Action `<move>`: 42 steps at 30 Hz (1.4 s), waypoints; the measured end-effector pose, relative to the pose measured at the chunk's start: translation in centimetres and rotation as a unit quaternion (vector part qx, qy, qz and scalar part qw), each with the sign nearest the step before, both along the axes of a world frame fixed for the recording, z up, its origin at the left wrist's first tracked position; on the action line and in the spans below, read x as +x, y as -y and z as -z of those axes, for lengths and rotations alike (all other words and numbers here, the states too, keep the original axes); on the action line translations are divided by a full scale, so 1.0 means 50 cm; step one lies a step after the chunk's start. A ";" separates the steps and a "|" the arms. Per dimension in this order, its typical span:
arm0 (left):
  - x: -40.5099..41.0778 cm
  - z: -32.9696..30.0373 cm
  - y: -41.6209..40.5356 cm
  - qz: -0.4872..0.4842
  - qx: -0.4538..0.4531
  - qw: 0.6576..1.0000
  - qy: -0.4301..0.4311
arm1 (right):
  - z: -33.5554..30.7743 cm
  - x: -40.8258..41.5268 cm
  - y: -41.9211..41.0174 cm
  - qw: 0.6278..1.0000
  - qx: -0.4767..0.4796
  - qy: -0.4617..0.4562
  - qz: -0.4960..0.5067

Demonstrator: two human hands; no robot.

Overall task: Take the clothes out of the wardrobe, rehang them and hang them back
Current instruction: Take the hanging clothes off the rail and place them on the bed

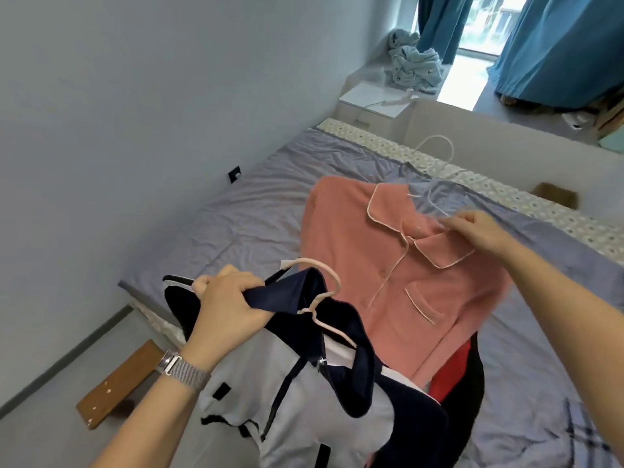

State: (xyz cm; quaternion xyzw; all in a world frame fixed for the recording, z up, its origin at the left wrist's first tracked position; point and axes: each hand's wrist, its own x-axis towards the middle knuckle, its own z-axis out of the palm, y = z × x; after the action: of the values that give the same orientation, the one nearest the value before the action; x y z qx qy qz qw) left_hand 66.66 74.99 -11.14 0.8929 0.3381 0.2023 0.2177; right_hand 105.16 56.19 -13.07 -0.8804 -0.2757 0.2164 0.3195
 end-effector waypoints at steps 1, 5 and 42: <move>0.018 0.006 -0.002 -0.010 0.002 1.000 -0.007 | 0.047 0.030 -0.007 0.996 -0.084 0.022 -0.021; 0.076 0.021 -0.007 -0.040 -0.003 0.999 -0.031 | 0.158 0.036 -0.056 0.919 -0.384 0.079 -0.043; 0.114 0.099 -0.008 -0.073 -0.114 0.991 0.004 | 0.326 0.072 0.017 0.925 -0.352 0.147 0.001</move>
State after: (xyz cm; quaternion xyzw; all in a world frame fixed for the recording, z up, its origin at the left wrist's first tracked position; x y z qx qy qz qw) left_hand 72.38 75.41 -16.10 0.8344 0.4224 0.1818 0.3039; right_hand 108.74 55.35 -29.38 -0.9584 -0.2248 0.1673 -0.0545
